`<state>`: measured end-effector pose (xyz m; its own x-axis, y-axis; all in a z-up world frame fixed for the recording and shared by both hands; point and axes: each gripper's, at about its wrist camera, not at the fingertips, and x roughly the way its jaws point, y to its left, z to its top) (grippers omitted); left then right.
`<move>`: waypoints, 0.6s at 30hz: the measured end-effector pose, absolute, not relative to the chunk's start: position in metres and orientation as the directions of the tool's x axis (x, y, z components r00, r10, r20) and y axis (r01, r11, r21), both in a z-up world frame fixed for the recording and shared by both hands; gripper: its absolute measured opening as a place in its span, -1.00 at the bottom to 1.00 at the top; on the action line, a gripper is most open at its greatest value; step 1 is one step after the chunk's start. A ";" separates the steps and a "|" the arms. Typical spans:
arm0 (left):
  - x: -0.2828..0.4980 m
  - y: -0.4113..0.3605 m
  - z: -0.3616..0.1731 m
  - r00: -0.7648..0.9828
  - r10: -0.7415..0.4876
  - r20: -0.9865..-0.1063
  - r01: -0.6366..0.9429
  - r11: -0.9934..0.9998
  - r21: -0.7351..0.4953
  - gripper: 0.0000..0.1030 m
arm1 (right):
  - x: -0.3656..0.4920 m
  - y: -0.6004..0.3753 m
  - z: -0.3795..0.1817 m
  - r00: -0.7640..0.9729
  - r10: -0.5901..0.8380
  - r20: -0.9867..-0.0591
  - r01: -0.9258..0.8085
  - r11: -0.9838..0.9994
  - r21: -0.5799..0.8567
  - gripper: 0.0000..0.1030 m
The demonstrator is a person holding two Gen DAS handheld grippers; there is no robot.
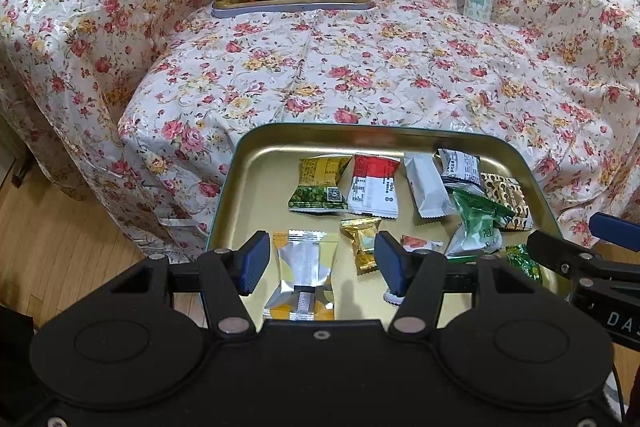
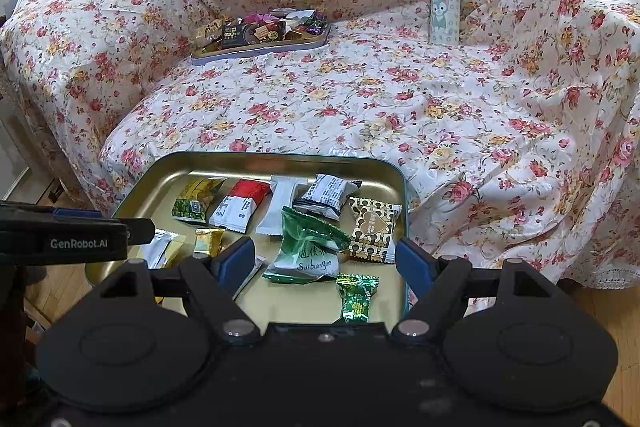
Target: Organize snacks
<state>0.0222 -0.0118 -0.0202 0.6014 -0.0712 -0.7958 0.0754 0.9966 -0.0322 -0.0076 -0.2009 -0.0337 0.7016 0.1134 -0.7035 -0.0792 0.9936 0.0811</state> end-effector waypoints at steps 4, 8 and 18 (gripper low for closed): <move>0.022 -0.012 -0.020 0.599 -0.071 -0.797 0.076 0.997 -0.032 0.21 | -0.007 -0.200 -0.034 0.701 0.114 -0.704 -0.080 0.993 0.081 0.56; 0.022 -0.011 -0.021 0.596 -0.074 -0.800 0.081 0.996 -0.032 0.21 | -0.008 -0.199 -0.035 0.699 0.115 -0.705 -0.084 0.993 0.080 0.56; 0.025 -0.015 -0.027 0.573 -0.080 -0.816 0.101 0.995 -0.027 0.21 | -0.005 -0.203 -0.041 0.684 0.123 -0.719 -0.093 0.992 0.082 0.56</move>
